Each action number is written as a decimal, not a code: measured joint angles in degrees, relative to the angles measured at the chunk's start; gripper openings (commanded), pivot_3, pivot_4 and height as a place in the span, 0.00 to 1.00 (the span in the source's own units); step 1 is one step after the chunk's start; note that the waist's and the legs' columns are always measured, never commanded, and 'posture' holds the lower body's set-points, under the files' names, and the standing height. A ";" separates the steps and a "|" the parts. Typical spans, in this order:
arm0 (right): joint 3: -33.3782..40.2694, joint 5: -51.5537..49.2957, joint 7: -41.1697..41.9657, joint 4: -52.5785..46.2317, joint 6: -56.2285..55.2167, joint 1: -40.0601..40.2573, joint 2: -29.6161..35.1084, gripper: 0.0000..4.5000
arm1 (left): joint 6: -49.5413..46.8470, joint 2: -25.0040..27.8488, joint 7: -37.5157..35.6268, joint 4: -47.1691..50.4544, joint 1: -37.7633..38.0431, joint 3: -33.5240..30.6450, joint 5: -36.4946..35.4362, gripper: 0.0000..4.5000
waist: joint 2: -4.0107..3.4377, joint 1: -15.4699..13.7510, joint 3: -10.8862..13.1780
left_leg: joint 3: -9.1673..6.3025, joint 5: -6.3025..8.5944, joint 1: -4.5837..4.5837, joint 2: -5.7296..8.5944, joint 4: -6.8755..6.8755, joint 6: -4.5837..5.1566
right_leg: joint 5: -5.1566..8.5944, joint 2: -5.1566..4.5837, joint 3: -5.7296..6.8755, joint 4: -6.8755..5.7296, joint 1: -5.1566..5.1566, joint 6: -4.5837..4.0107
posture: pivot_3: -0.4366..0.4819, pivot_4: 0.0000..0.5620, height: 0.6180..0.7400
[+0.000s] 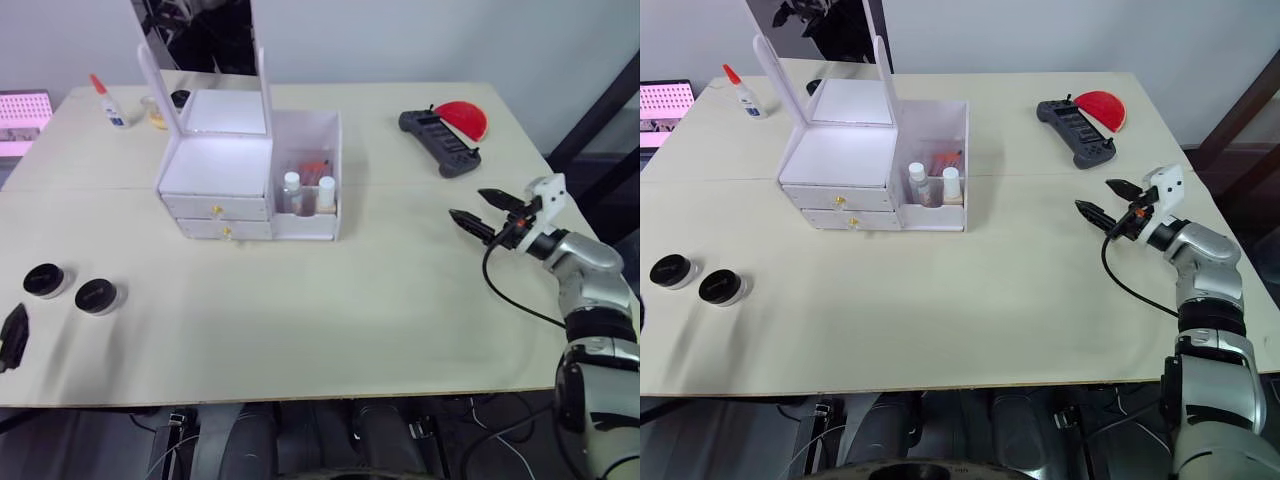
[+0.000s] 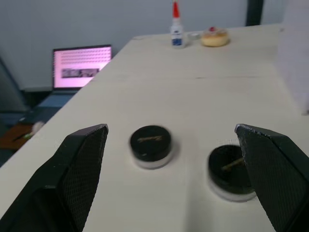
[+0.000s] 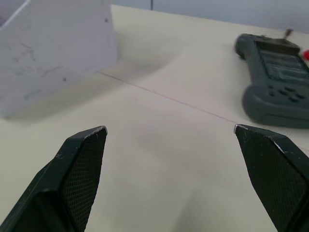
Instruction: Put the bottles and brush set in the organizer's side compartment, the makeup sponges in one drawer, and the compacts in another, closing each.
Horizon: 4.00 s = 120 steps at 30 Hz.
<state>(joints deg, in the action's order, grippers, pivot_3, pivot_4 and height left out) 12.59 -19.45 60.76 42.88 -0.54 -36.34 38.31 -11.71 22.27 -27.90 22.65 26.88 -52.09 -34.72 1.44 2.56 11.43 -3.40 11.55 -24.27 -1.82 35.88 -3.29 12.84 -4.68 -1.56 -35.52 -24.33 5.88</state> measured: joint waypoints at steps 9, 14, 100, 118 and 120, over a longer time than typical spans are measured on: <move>-9.04 -4.63 5.44 -26.44 18.25 -4.56 -3.30 1.00 | -7.91 -0.26 9.40 11.61 -12.37 23.68 4.65 0.98 | -0.06 -0.29 0.00 | -0.05 -0.01 0.05 0.01 0.01 0.01 | 0.06 0.04 -0.01 -0.24 -0.01 0.12 | 0.48 0.27 1.00; -11.87 -6.64 5.47 -34.24 26.05 -5.72 -3.37 1.00 | -7.94 -5.73 14.15 7.17 -17.84 35.18 11.64 0.98 | -0.06 -0.55 0.00 | -0.07 -0.01 0.06 0.02 0.14 0.02 | 0.06 0.05 0.00 -0.40 -0.01 0.12 | 0.48 0.27 1.00; -18.76 -0.46 16.37 -17.25 19.44 -20.39 -4.82 1.00 | -8.16 -12.52 16.86 22.18 2.84 44.54 17.46 0.99 | -0.09 -0.59 0.01 | -0.03 0.13 -0.15 0.01 -0.24 -0.09 | 0.13 0.01 0.02 0.17 -0.19 0.19 | 0.48 0.27 1.00; -8.17 3.23 14.33 11.11 4.95 -14.31 5.69 1.00 | 6.30 -4.36 -3.59 -3.86 17.36 2.20 -3.40 0.99 | -0.09 0.87 0.03 | 0.16 0.24 -0.19 0.05 0.19 -0.24 | 0.12 -0.20 0.01 0.54 -0.12 0.15 | 0.48 0.27 1.00; -7.02 3.62 13.25 14.42 2.93 -13.15 5.99 1.00 | 6.41 -4.06 -4.01 -5.36 17.09 1.49 -3.57 0.99 | -0.08 1.30 0.03 | 0.16 0.23 -0.19 0.04 0.19 -0.23 | 0.12 -0.19 0.01 0.51 -0.03 0.15 | 0.48 0.27 1.00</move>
<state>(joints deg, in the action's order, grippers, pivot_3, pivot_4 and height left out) 5.57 -15.82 74.01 57.29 2.39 -49.49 44.29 -5.29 18.21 -31.91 17.28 43.97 -50.59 -38.29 1.36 3.86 11.46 -3.24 11.78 -24.46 -1.78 36.07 -3.53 12.96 -4.87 -1.55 -35.00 -24.36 6.03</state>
